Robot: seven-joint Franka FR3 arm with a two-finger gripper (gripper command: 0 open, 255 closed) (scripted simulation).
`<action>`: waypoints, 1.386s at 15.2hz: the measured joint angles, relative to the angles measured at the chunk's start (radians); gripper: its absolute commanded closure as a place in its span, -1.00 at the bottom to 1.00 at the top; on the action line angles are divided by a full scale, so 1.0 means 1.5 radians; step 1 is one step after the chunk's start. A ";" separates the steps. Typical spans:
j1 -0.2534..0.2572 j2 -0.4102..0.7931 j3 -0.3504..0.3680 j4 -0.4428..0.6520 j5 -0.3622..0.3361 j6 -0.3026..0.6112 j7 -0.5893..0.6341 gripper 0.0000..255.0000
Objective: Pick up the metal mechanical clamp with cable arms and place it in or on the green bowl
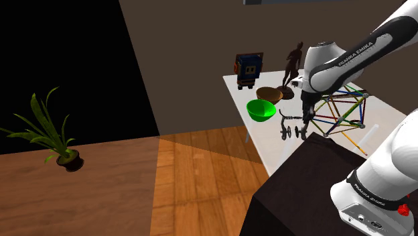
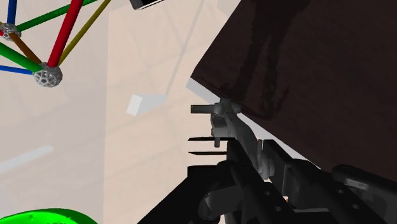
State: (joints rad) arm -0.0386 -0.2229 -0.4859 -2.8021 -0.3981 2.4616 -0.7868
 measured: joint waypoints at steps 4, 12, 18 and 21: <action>-0.003 -0.046 0.009 0.008 -0.002 -0.054 0.001 1.00; -0.008 -0.126 0.027 0.029 0.001 -0.155 -0.003 1.00; 0.016 -0.067 0.020 0.123 0.039 -0.186 -0.030 1.00; 0.034 0.011 0.007 0.203 0.077 -0.187 -0.061 1.00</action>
State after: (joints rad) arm 0.0117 -0.2064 -0.4753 -2.4974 -0.2826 2.1818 -0.8778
